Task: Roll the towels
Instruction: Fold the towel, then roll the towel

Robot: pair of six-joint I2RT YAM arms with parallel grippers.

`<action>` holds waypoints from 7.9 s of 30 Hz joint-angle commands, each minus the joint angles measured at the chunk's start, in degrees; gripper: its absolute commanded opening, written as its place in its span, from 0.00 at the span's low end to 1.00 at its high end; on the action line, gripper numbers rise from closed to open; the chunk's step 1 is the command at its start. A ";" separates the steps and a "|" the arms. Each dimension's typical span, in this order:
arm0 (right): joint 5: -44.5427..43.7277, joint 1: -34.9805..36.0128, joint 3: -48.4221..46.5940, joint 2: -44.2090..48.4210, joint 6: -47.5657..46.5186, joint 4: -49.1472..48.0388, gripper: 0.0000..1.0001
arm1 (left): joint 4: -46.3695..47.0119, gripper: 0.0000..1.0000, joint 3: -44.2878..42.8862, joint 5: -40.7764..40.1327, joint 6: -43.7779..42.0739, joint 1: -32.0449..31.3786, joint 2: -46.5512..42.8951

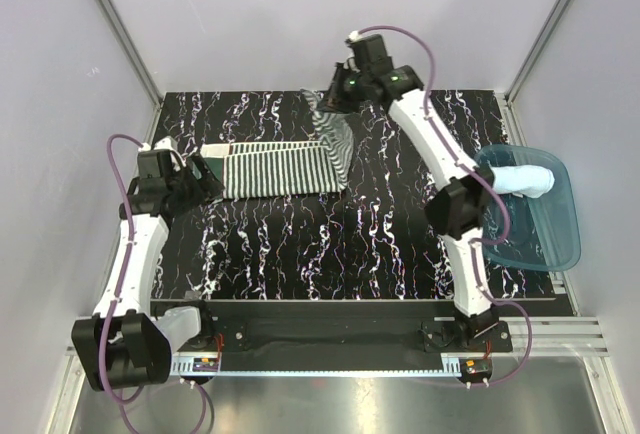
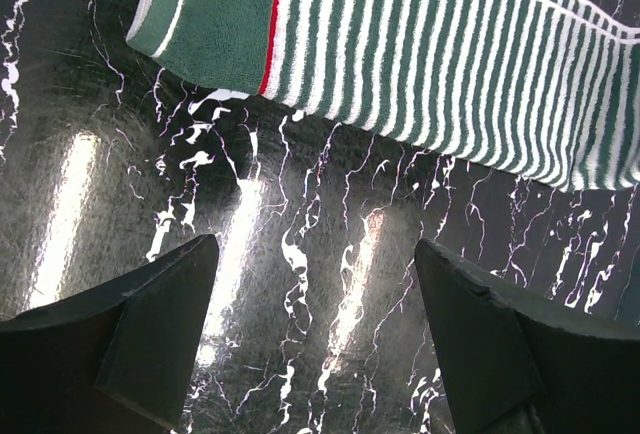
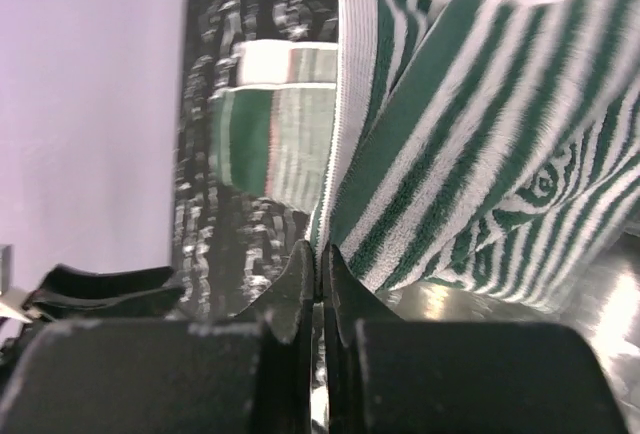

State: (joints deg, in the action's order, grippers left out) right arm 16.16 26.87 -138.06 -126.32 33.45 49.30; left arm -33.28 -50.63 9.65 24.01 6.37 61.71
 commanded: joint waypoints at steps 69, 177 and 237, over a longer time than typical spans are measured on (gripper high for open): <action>5.72 1.78 50.61 4.51 3.46 -32.86 0.70 | 0.23 0.88 -0.61 -5.78 1.48 2.77 0.95; -6.67 -6.04 88.93 36.85 -1.02 -20.38 0.55 | 9.71 0.16 -8.08 -15.79 5.52 -19.38 26.18; -24.69 3.11 82.77 57.76 7.41 -3.69 1.00 | 13.84 0.82 -5.62 -36.11 1.57 -64.99 19.31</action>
State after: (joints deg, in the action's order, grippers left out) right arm -2.85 32.03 -55.05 -72.27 41.65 37.39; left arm -26.30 -57.60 -25.36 27.70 -56.14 80.77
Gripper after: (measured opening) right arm 0.994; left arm 0.828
